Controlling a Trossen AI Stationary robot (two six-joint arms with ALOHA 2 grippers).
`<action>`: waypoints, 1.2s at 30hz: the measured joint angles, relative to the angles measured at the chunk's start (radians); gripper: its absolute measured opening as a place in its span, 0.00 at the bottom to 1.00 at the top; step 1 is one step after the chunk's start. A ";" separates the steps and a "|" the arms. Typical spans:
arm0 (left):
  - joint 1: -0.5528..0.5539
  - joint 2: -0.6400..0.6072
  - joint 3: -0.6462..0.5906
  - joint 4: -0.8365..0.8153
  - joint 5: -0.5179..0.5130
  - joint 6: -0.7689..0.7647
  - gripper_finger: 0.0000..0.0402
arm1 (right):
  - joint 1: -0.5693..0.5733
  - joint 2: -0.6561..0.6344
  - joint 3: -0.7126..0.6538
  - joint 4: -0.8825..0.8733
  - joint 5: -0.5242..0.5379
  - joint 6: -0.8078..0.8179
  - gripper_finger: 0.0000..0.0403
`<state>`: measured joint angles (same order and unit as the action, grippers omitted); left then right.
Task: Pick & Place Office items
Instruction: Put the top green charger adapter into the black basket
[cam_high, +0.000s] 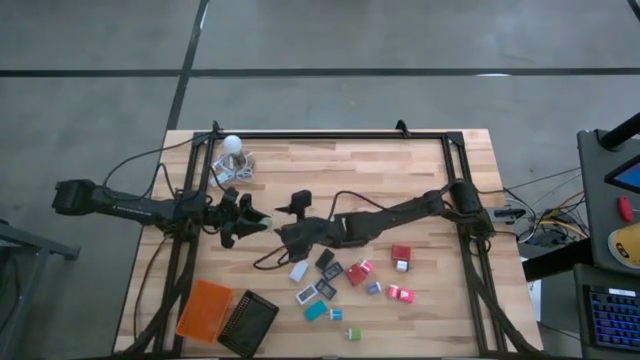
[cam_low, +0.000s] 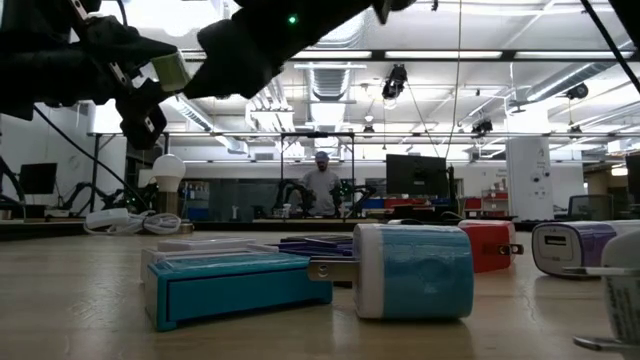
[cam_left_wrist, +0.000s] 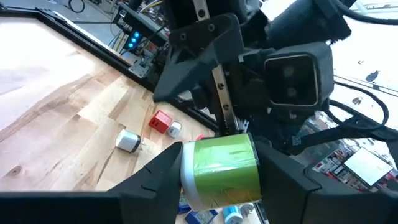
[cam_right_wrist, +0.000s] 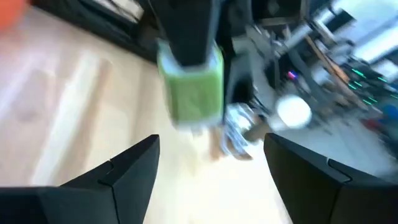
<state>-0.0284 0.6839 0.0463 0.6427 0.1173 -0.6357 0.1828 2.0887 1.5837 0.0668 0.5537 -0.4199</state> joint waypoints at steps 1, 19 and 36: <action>0.000 -0.001 0.000 0.000 0.000 0.000 0.43 | 0.009 -0.005 0.000 -0.031 0.041 0.000 0.71; -0.025 0.000 -0.002 0.000 0.477 -0.094 0.43 | 0.049 -0.019 0.000 -0.416 0.154 0.333 0.71; -0.415 0.021 0.006 -0.005 0.306 0.070 0.43 | 0.040 -0.019 0.000 -0.430 0.155 0.339 0.72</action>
<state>-0.4431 0.7049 0.0519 0.6375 0.4237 -0.5656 0.2227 2.0701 1.5837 -0.3634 0.7090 -0.0811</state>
